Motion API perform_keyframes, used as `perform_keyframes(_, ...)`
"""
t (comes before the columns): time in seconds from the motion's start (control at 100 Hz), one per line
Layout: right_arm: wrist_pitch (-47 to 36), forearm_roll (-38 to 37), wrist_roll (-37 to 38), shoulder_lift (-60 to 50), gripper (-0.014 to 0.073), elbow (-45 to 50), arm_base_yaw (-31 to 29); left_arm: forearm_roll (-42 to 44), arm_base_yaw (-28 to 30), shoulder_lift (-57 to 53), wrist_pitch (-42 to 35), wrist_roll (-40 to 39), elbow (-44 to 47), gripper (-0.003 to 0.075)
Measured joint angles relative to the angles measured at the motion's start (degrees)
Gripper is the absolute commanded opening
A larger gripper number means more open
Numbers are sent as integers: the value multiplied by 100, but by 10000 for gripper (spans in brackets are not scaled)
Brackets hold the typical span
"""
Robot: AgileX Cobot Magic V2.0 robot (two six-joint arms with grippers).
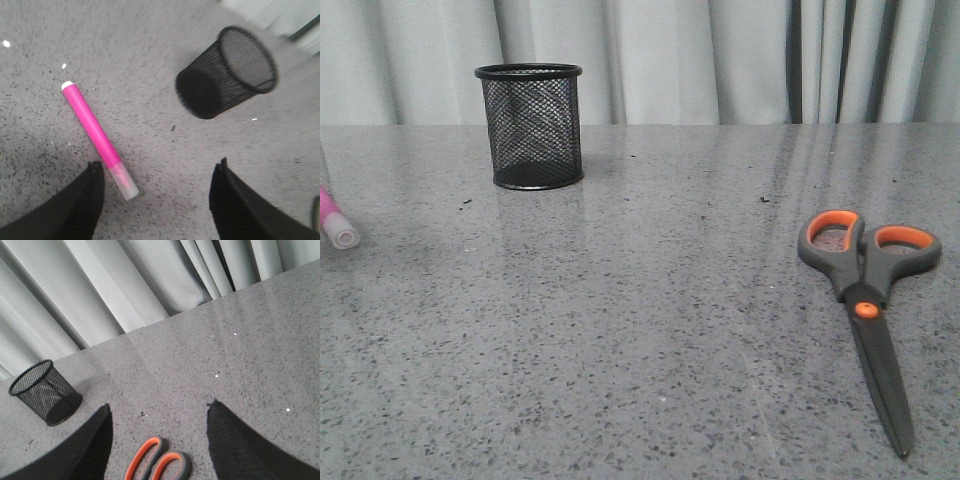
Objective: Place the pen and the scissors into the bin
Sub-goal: 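Grasp the pink marker with the left gripper, then lift the pink marker and carry it above the black mesh cup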
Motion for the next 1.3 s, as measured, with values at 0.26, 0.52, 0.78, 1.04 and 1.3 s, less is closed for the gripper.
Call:
perform_keyframes(0.26, 444, -10, 0, 5, 379, 0, 0, 457, 0, 1996, 490, -523, -1041, 374)
perform_keyframes(0.52, 794, -10, -9, 5, 379, 0, 0, 995, 9, 2698, 405, -1041, -1164, 315)
perform_keyframes(0.78, 823, -20, -9, 5, 379, 0, 0, 984, 9, 3041, 120, -1063, -1223, 315)
perform_keyframes(1.04, 823, 92, -9, 5, 379, 0, 0, 1063, 9, 3259, 191, -852, -1346, 88)
perform_keyframes(1.3, 823, 144, -9, 5, 379, 0, 0, 981, 22, 3275, 217, -149, -1370, -19)
